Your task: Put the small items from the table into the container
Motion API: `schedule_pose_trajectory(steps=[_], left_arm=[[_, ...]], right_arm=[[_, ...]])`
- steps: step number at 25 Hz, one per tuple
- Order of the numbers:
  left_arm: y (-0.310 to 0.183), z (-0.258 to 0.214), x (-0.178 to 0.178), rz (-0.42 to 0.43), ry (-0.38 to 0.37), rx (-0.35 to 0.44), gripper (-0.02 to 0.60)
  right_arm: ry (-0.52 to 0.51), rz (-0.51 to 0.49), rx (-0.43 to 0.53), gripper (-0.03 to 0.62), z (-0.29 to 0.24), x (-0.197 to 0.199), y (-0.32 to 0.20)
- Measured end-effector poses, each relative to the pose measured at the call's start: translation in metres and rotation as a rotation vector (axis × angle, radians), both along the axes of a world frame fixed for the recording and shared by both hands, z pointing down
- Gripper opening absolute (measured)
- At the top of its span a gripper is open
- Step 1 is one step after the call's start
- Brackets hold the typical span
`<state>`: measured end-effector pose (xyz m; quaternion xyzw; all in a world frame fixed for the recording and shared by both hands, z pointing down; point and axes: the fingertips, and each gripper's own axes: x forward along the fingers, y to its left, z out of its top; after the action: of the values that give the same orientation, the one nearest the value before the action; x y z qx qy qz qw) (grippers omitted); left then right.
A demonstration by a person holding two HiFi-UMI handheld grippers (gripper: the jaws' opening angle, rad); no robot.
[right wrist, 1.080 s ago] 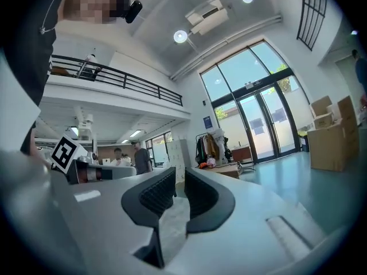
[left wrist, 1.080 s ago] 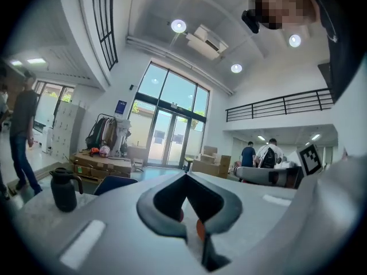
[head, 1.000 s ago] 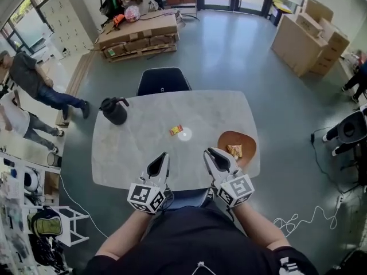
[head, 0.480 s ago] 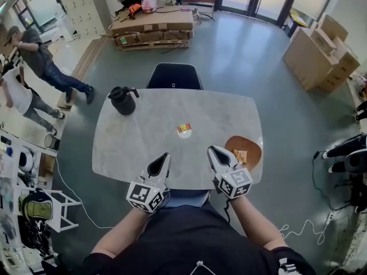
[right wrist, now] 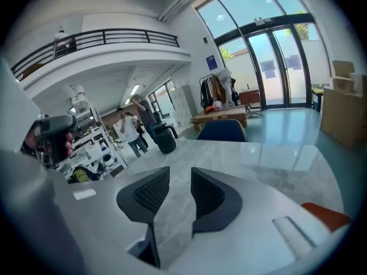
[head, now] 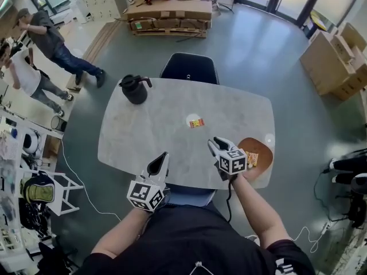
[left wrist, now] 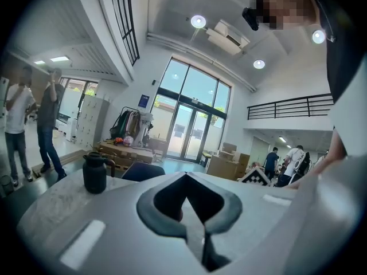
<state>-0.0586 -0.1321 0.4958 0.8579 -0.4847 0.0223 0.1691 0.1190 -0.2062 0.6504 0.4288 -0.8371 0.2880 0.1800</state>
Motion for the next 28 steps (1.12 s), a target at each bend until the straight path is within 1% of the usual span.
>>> schedule_pose_trajectory(steps=[2,5,8,11,13,17,20,23,25,26,28], left_arm=[[-0.001,0.007,-0.007,-0.027,-0.009,-0.021,0.003],[0.002,0.022,-0.024,-0.082,-0.030,-0.066,0.003],[0.012,0.034,-0.053,-0.146,-0.050,-0.119,0.003],[0.023,0.043,-0.081,-0.213,-0.068,-0.162,0.003],[0.028,0.048,-0.096,-0.255,-0.081,-0.185,0.003],[0.037,0.060,-0.121,-0.326,-0.095,-0.228,0.003],[0.039,0.069,-0.133,-0.356,-0.100,-0.251,0.003],[0.039,0.077,-0.137,-0.370,-0.100,-0.265,0.003],[0.037,0.080,-0.138,-0.370,-0.098,-0.269,0.003],[0.036,0.080,-0.138,-0.368,-0.097,-0.270,0.003],[0.032,0.080,-0.136,-0.365,-0.092,-0.270,0.003]], right_arm=[[0.067,-0.021,-0.056,0.157,0.036,0.000,-0.025],[0.185,-0.035,-0.135,0.160,0.095,-0.002,-0.063],[0.271,-0.009,-0.211,0.161,0.141,-0.008,-0.093],[0.335,0.003,-0.266,0.184,0.176,-0.016,-0.118],[0.370,0.007,-0.284,0.189,0.193,-0.018,-0.133],[0.438,0.000,-0.275,0.190,0.215,-0.026,-0.158],[0.464,-0.008,-0.281,0.198,0.232,-0.036,-0.167],[0.445,0.007,-0.281,0.189,0.241,-0.041,-0.168],[0.424,0.005,-0.281,0.149,0.241,-0.046,-0.167],[0.412,0.004,-0.287,0.120,0.242,-0.047,-0.166],[0.379,0.017,-0.305,0.100,0.242,-0.048,-0.166]])
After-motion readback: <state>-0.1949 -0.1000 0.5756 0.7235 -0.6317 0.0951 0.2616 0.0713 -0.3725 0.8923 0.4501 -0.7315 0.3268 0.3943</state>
